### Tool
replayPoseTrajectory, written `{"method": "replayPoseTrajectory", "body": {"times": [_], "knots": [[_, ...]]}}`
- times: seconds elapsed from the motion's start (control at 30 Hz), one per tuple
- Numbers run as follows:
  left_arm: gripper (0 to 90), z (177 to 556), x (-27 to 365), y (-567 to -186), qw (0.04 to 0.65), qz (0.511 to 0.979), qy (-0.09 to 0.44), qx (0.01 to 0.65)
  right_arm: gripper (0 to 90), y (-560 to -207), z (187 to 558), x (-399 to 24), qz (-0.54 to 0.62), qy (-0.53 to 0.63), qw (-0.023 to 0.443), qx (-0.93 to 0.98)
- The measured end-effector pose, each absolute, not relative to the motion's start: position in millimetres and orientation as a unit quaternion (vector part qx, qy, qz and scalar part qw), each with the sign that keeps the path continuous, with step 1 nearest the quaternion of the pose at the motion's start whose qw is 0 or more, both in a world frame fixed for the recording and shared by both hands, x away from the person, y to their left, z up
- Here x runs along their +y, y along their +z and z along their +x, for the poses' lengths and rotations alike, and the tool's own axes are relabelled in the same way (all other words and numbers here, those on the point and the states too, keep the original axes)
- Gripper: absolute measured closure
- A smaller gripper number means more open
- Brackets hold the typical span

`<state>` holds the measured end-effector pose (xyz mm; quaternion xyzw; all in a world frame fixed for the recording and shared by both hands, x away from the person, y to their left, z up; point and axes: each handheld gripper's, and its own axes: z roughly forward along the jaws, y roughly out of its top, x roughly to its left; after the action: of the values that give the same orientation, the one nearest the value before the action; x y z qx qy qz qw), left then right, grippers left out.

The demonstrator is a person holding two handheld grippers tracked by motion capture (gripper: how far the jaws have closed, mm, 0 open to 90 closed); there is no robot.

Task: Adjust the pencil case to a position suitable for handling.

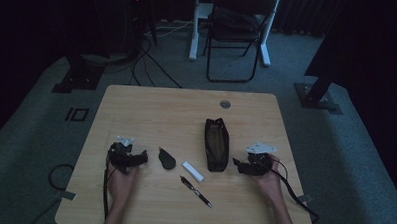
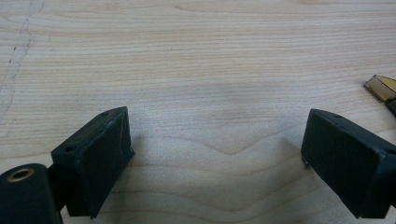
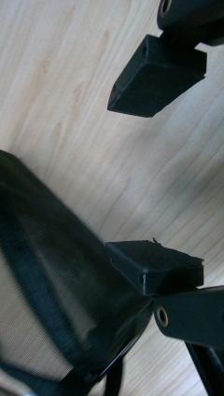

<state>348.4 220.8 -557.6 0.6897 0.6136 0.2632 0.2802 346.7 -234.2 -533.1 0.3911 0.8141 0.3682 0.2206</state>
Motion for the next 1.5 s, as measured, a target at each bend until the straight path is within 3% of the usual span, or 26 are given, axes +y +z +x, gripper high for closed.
{"method": "replayPoseTrajectory", "body": {"times": [0.27, 0.4, 0.7, 1.2, 1.5], "knots": [[8.8, 348.4, 220.8, -557.6, 0.28, 0.69, 0.263, 0.614, 28.7, -516.6, 338.5, -223.2, 0.395, 0.386, 0.236, 0.8], [8.8, 348.4, 220.8, -557.6, 0.28, 0.69, 0.263, 0.614, 33.5, -507.9, 335.4, -218.8, 0.401, 0.407, 0.234, 0.787], [8.8, 348.4, 220.8, -557.6, 0.28, 0.69, 0.263, 0.614, 36.5, -493.5, 330.9, -183.6, 0.397, 0.417, 0.232, 0.784], [8.8, 348.4, 220.8, -557.6, 0.28, 0.69, 0.263, 0.614, 64.4, -508.0, 344.1, -177.6, 0.368, 0.388, 0.197, 0.821], [8.8, 348.4, 220.8, -557.6, 0.28, 0.69, 0.263, 0.614, 71.3, -507.9, 349.4, -176.1, 0.309, 0.388, 0.192, 0.847]]}}
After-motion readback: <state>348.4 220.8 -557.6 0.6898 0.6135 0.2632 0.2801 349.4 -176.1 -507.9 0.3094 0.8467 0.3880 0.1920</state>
